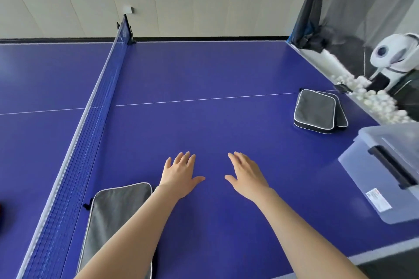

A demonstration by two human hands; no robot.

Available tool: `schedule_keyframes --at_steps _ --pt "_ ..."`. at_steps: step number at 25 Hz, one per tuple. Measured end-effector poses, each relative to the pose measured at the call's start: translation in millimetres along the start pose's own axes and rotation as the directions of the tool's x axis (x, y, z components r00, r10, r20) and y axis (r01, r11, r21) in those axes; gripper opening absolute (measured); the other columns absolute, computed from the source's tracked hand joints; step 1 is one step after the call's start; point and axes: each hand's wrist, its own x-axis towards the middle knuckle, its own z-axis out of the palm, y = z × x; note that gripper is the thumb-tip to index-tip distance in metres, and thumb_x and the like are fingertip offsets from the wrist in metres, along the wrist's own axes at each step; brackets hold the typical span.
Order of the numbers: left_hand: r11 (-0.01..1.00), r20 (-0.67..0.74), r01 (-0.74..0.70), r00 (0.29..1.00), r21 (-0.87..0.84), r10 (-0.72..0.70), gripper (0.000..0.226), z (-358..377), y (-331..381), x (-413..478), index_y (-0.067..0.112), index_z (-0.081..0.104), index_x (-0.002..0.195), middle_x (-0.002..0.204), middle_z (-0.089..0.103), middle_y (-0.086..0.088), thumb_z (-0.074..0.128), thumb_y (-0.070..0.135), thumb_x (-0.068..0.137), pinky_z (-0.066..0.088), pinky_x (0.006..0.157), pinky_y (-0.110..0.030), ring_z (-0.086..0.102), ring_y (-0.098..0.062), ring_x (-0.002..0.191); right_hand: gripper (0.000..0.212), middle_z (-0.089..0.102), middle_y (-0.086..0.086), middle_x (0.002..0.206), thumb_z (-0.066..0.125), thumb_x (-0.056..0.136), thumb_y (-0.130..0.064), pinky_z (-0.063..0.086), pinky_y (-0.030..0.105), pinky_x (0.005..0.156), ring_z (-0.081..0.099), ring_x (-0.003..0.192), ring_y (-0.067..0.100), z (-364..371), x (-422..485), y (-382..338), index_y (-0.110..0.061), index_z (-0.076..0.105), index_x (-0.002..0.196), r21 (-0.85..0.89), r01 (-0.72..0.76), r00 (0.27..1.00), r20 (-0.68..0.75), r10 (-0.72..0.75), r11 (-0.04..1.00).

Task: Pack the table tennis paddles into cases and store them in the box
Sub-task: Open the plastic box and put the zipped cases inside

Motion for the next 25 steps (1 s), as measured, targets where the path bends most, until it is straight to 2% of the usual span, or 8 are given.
schedule_keyframes --at_steps 5,15,19,25 --pt "0.993 -0.025 -0.112 0.993 0.028 0.113 0.078 -17.0 107.5 13.4 0.017 0.006 0.154 0.162 0.007 -0.001 0.037 0.058 0.095 0.008 0.121 -0.043 0.004 -0.020 0.149 0.068 0.024 0.008 0.155 0.048 0.096 -0.040 0.032 0.036 0.111 0.025 0.142 0.023 -33.3 -47.1 92.0 -0.014 0.017 0.150 -0.028 -0.131 0.989 -0.069 0.129 0.991" --pt "0.945 -0.072 -0.324 0.943 0.039 0.326 0.077 -14.0 356.4 4.3 0.018 0.009 0.153 0.161 0.011 -0.002 0.040 0.058 0.094 0.009 0.120 -0.043 0.005 -0.022 0.149 0.065 0.028 0.008 0.152 0.048 0.096 -0.039 0.032 0.036 0.110 0.028 0.140 0.024 -81.4 -185.5 276.8 -0.013 0.019 0.149 -0.031 -0.298 0.944 -0.159 0.289 0.954" --pt "0.907 -0.084 -0.419 0.903 0.041 0.421 0.077 -12.1 443.1 3.5 0.018 0.009 0.153 0.161 0.010 -0.002 0.039 0.058 0.094 0.008 0.121 -0.042 0.005 -0.020 0.149 0.061 0.035 0.007 0.147 0.049 0.095 -0.040 0.035 0.035 0.107 0.034 0.136 0.024 -99.5 -243.1 349.5 -0.013 0.026 0.145 -0.021 -0.395 0.897 -0.224 0.381 0.918" --pt "0.855 -0.098 -0.510 0.850 0.093 0.518 0.074 -7.5 533.3 26.6 0.018 0.014 0.152 0.159 0.017 0.000 0.038 0.058 0.095 0.010 0.119 -0.041 0.010 -0.019 0.148 0.062 0.031 0.004 0.152 0.046 0.096 -0.043 0.032 0.035 0.110 0.030 0.139 0.022 -108.3 -286.2 426.9 -0.017 0.023 0.147 0.021 -0.500 0.833 -0.261 0.487 0.866"
